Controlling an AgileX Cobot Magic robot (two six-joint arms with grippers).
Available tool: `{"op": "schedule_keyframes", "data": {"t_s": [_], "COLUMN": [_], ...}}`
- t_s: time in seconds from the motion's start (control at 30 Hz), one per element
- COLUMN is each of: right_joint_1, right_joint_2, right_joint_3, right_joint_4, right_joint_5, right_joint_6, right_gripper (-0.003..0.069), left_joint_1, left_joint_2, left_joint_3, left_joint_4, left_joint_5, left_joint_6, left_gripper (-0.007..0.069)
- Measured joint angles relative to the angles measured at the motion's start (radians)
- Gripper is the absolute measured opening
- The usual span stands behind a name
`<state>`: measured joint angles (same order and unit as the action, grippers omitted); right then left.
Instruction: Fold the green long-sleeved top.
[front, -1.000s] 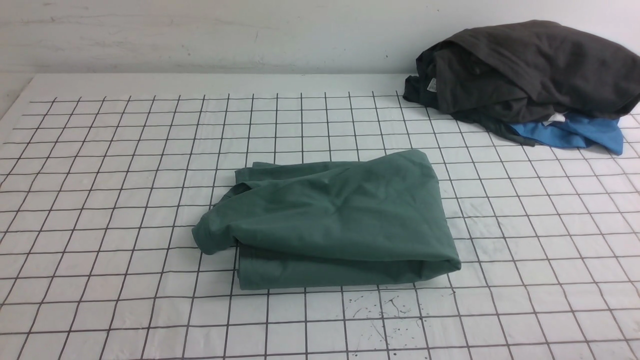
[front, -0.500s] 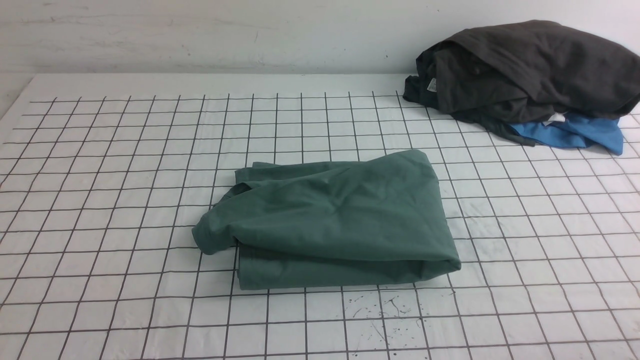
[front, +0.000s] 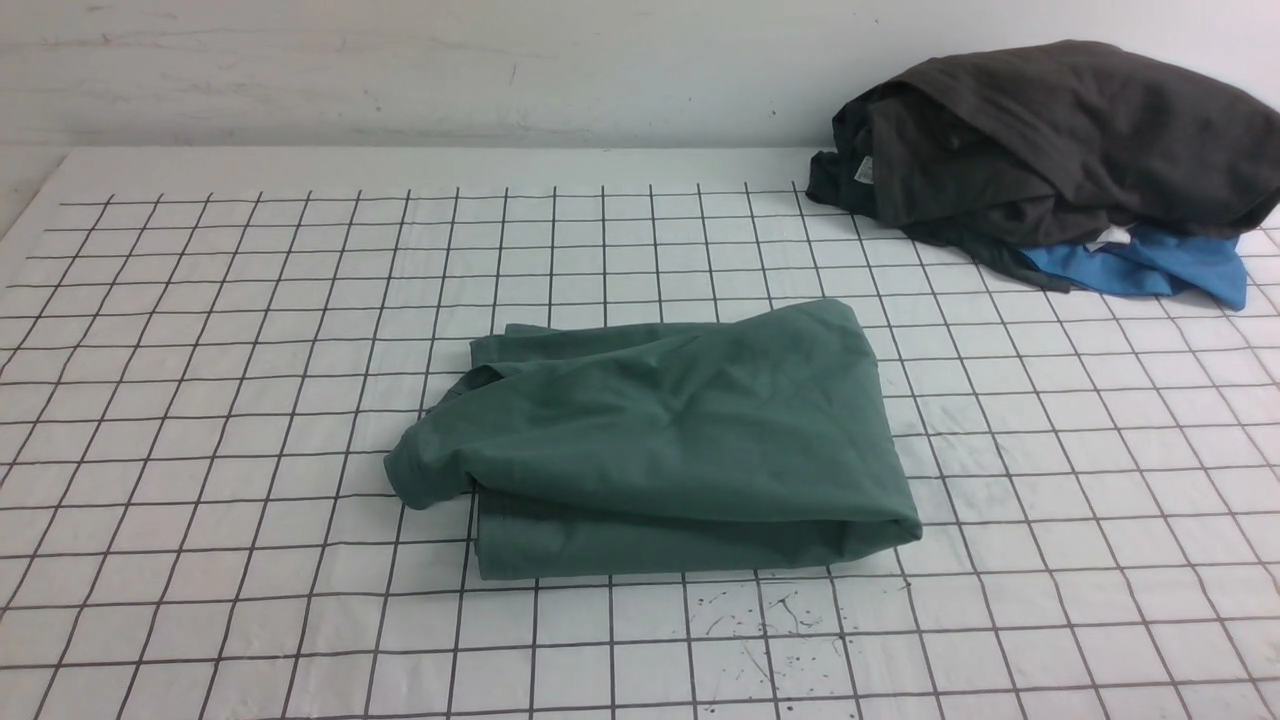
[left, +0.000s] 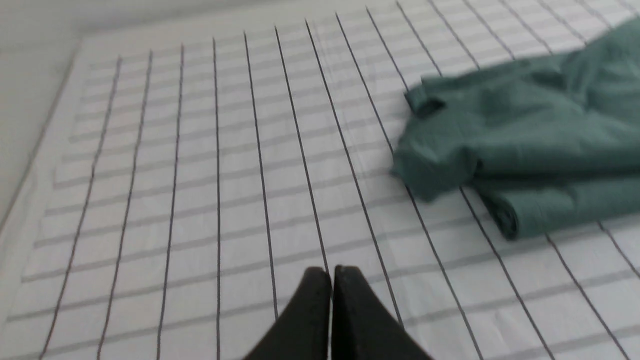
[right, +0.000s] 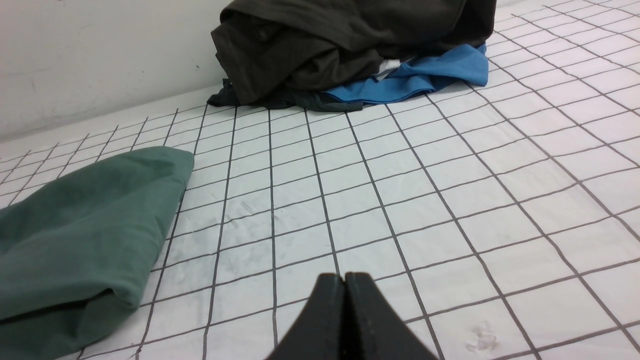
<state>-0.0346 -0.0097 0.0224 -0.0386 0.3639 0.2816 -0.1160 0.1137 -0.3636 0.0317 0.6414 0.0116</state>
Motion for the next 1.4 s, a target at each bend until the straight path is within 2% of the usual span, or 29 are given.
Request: {"op": "schedule_keyframes", "data": {"t_s": [0.03, 0.13, 0.27, 0.5, 1.4], "right_joint_1": [0.0, 0.0, 0.0, 0.0, 0.0], "right_joint_2": [0.0, 0.0, 0.0, 0.0, 0.0], "right_joint_3": [0.0, 0.0, 0.0, 0.0, 0.0], "right_joint_4": [0.0, 0.001, 0.002, 0.003, 0.003], "right_joint_5": [0.0, 0.0, 0.001, 0.001, 0.001], "right_joint_6": [0.0, 0.0, 0.0, 0.0, 0.0], "right_gripper": [-0.0015, -0.0015, -0.0015, -0.0015, -0.0015], "left_joint_1": [0.008, 0.134, 0.191, 0.172, 0.151], "left_joint_2": [-0.011, -0.098, -0.123, -0.124, -0.124], "left_joint_3": [0.012, 0.215, 0.36, 0.389, 0.389], "left_joint_4": [-0.006, -0.118, -0.152, -0.079, -0.059], "left_joint_5": [-0.018, -0.273, -0.348, -0.296, -0.296], "left_joint_6": [0.013, 0.143, 0.176, -0.003, -0.012], "left_gripper": [-0.0008, -0.0008, -0.0008, -0.0008, -0.0007]}}
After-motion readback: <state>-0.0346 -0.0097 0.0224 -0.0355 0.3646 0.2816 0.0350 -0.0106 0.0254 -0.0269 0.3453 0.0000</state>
